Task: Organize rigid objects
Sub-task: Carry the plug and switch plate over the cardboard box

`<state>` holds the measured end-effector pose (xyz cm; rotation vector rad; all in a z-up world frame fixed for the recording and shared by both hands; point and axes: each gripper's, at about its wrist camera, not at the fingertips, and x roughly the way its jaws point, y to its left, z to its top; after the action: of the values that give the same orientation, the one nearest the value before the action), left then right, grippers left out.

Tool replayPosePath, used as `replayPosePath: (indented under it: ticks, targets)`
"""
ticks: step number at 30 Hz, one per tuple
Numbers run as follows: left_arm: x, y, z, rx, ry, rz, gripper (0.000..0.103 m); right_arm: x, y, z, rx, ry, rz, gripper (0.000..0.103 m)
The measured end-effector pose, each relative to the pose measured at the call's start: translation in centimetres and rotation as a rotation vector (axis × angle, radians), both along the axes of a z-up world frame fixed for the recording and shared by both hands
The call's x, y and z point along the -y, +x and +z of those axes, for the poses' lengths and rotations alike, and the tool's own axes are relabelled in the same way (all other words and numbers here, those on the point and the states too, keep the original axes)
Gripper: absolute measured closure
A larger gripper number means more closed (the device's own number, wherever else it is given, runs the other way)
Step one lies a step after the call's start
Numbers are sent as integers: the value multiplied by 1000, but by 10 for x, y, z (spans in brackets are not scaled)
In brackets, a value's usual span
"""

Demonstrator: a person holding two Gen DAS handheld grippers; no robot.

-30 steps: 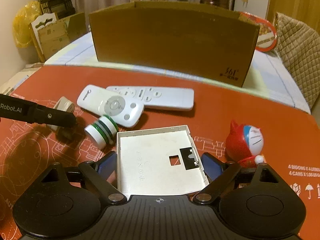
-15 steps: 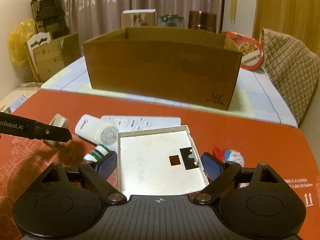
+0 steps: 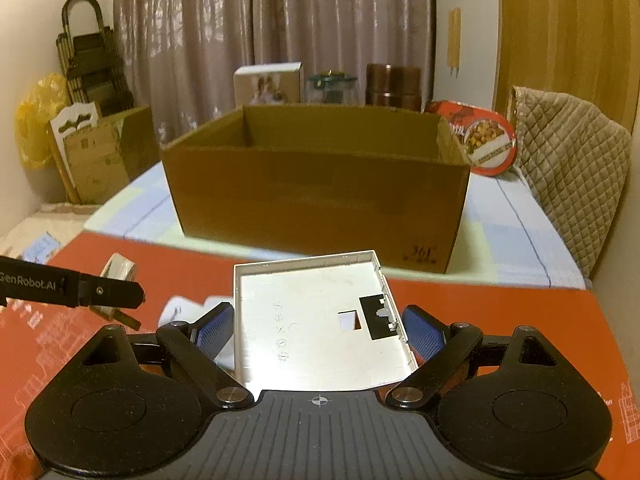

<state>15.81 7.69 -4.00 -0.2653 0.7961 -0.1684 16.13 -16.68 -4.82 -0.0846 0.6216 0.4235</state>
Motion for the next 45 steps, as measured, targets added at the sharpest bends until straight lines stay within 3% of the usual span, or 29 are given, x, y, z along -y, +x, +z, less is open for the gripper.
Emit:
replayPosePath:
  ticks: [11, 24, 32, 45]
  targets:
    - [6, 40, 40, 60, 35, -37, 60, -1, 41, 41, 114, 18, -2, 16]
    - [17, 110, 92, 148, 107, -70, 60, 1, 111, 74, 165, 91, -73, 16]
    - [28, 149, 90, 129, 161, -76, 60, 4, 144, 69, 141, 111, -128, 16]
    - [32, 181, 76, 87, 162, -75, 60, 10, 160, 54, 100, 103, -138, 16]
